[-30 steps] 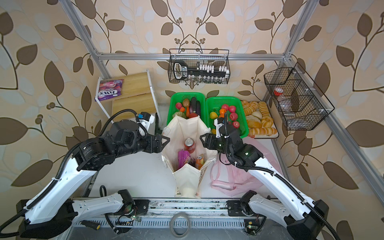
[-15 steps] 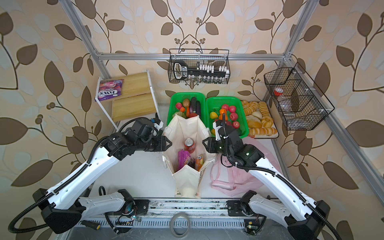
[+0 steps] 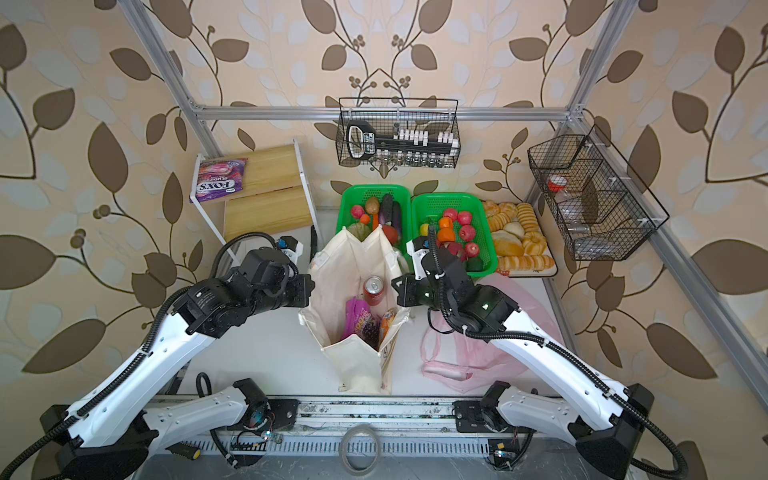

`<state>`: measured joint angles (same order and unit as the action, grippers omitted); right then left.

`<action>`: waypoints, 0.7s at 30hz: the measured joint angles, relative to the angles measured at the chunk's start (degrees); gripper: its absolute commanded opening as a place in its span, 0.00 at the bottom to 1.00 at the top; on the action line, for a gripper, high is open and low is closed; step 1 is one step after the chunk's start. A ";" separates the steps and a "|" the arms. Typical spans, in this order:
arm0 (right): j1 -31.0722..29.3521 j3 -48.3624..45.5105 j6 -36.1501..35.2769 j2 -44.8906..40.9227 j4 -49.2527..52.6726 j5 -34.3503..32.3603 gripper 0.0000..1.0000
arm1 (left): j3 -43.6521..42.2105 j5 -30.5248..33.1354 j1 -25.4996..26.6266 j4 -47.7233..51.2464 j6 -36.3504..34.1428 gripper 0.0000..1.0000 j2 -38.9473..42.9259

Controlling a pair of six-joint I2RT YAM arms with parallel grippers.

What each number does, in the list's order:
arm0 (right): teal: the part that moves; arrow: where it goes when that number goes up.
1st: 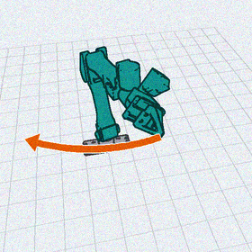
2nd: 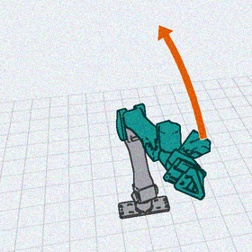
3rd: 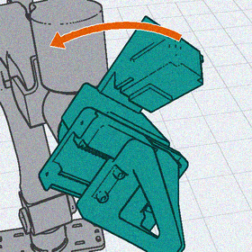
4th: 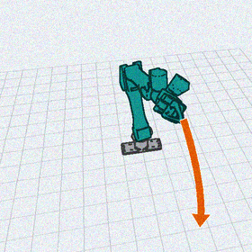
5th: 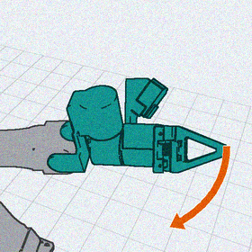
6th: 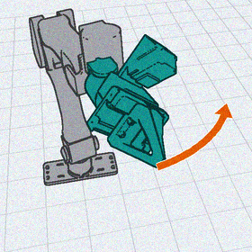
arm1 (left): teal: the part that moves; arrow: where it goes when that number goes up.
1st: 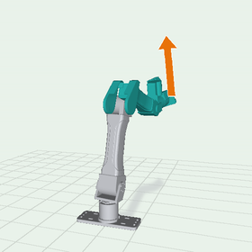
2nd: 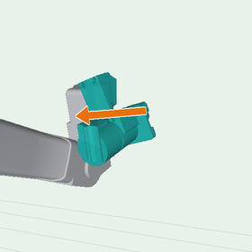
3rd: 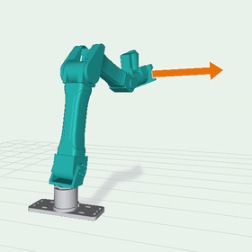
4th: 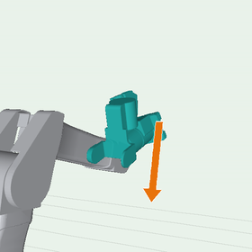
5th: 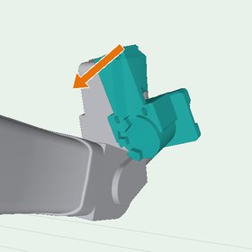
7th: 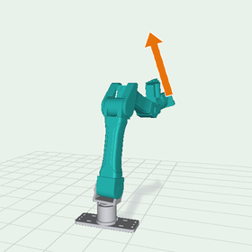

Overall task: Place the mixed food into the grocery bags and tie them
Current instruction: 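Grip the tote rim with the left gripper while the right holds the handle, then slide the tote toward the shelf with both grippers holding its rim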

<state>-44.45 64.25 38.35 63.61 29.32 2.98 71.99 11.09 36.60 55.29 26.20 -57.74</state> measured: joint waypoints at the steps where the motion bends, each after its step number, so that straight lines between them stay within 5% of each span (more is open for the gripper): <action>1: -0.55 0.37 0.26 0.92 -0.50 -0.02 0.00 | 0.11 1.73 -0.37 0.72 -0.76 0.00 0.15; 6: -3.32 2.84 1.07 5.77 -3.37 -0.48 0.00 | 0.66 6.67 -6.99 4.02 -5.01 0.00 1.88; 16: -8.11 8.85 3.43 17.46 -11.15 -0.15 0.00 | 0.85 1.14 -36.41 7.08 -11.78 0.00 2.60; 21: -10.05 13.53 4.31 23.85 -14.56 0.81 0.00 | 2.69 0.96 -41.62 7.37 -12.55 0.00 1.31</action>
<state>-54.50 77.78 42.65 87.46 14.76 3.79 74.67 12.05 -5.02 62.65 13.65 -56.42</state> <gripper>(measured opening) 0.048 0.047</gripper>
